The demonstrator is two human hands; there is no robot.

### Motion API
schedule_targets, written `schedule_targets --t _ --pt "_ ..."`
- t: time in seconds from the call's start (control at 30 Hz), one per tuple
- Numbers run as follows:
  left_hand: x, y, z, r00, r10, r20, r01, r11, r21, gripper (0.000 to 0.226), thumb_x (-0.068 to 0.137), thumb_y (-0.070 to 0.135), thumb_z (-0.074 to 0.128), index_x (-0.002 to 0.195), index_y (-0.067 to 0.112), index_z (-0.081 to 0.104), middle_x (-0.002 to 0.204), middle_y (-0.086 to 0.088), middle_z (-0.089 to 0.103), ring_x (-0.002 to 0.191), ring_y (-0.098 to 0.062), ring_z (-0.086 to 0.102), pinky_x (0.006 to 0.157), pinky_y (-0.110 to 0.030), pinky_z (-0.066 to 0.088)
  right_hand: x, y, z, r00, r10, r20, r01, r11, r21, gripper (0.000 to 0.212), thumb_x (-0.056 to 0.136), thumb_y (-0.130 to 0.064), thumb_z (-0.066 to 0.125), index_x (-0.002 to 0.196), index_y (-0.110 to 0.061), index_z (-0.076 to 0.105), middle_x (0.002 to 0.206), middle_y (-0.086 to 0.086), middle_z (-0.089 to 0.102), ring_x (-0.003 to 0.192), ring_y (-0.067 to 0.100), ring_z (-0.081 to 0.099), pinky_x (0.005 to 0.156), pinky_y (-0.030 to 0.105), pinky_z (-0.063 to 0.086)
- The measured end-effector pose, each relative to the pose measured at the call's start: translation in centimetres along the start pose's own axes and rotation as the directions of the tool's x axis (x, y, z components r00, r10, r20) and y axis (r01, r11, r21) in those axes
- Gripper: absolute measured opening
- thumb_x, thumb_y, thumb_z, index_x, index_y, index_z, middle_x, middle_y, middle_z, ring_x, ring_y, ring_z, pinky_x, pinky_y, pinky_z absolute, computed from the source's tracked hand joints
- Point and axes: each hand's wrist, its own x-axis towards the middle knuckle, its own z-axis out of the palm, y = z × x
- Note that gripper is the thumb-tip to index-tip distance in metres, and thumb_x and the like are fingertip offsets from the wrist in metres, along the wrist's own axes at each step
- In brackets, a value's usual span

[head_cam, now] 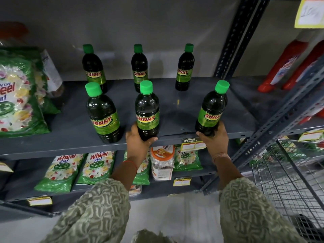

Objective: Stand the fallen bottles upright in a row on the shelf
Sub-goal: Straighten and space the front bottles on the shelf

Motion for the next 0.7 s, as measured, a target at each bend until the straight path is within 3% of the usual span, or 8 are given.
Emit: schedule_targets --t 0.1,0.17,0.23,0.3,0.37,0.47,0.57,0.7 --pt "-1.6 -1.0 -1.3 0.999 0.016 -0.03 -0.018 0.998 -0.066 0.077 0.065 0.023 0.079 0.13 0.009 0.039 0.124 -0.021 0.049 0.112 -0.026 0.047 0.098 -0.034 0.041 -3.8 -0.4 0.8 0.989 0.036 -0.144 -0.027 0.997 0.067 0.092 0.061 -0.049 0.075 0.135 -0.013 0.034 0.139 0.017 0.04 0.13 0.022 0.036 0.108 0.049 0.035" --pt "-3.3 -1.8 -2.7 0.983 0.037 -0.18 -0.045 0.998 -0.041 0.075 0.067 0.039 0.072 0.126 0.005 0.041 0.118 -0.022 0.047 0.103 -0.018 0.043 0.094 -0.039 0.043 -7.4 -1.7 2.4 0.982 -0.082 -0.172 0.083 0.997 -0.002 0.086 0.067 -0.065 0.059 0.132 -0.01 0.04 0.137 0.023 0.035 0.125 0.012 0.027 0.104 0.043 0.033" --pt "-4.0 -2.9 -4.1 0.914 0.076 -0.399 -0.071 0.997 0.026 0.083 0.065 0.059 0.062 0.12 0.0 0.042 0.113 -0.028 0.047 0.103 -0.024 0.038 0.096 -0.038 0.037 -9.3 -3.3 4.9 0.985 -0.169 -0.018 0.169 0.985 -0.016 0.079 0.071 -0.059 0.061 0.13 -0.01 0.042 0.134 0.021 0.036 0.123 0.015 0.032 0.103 0.044 0.038" --pt "-3.2 -3.3 -5.8 0.855 0.037 -0.518 -0.024 0.999 0.031 0.095 0.061 0.057 0.068 0.127 -0.004 0.037 0.125 -0.033 0.042 0.118 -0.028 0.032 0.102 -0.028 0.024 -8.9 -5.1 7.4 0.968 -0.132 0.213 0.129 0.991 0.029 0.091 0.063 -0.05 0.074 0.136 -0.013 0.033 0.139 0.015 0.032 0.127 0.024 0.037 0.106 0.044 0.038" --pt "-1.6 -3.3 -7.3 0.886 -0.063 -0.459 0.067 0.998 -0.008 0.106 0.058 0.041 0.079 0.138 0.0 0.025 0.141 -0.027 0.034 0.133 -0.032 0.028 0.112 -0.036 0.021 -7.5 -6.9 9.4 0.927 -0.087 0.365 0.061 0.995 0.083 0.11 0.052 -0.046 0.082 0.14 -0.018 0.023 0.143 0.008 0.033 0.13 0.022 0.037 0.107 0.038 0.037" --pt "0.4 -4.1 -8.2 0.957 -0.041 -0.287 0.053 0.998 0.034 0.1 0.058 0.026 0.084 0.138 0.007 0.029 0.135 -0.016 0.053 0.127 -0.033 0.044 0.11 -0.05 0.032 -5.9 -8.6 11.2 0.889 -0.106 0.446 0.06 0.991 0.116 0.1 0.051 -0.017 0.088 0.133 -0.011 0.032 0.125 0.005 0.051 0.116 0.016 0.048 0.09 0.017 0.039" --pt "0.8 -4.5 -8.7 0.973 -0.045 -0.228 0.032 0.998 -0.059 0.071 0.061 0.017 0.082 0.123 0.01 0.048 0.118 -0.014 0.064 0.11 -0.03 0.058 0.096 -0.044 0.048 -5.9 -8.8 12.0 0.922 -0.092 0.375 0.065 0.994 0.083 0.081 0.057 -0.012 0.084 0.125 -0.01 0.041 0.119 0.013 0.057 0.108 0.021 0.053 0.086 0.021 0.039" --pt "0.7 -5.1 -9.9 0.969 -0.052 -0.242 0.02 0.991 -0.133 0.06 0.061 0.012 0.082 0.114 0.007 0.055 0.112 -0.014 0.067 0.099 -0.022 0.059 0.087 -0.033 0.048 -5.9 -7.9 12.3 0.932 -0.092 0.35 0.082 0.996 0.043 0.079 0.06 -0.019 0.083 0.126 -0.012 0.041 0.119 0.012 0.058 0.11 0.024 0.054 0.094 0.033 0.044"
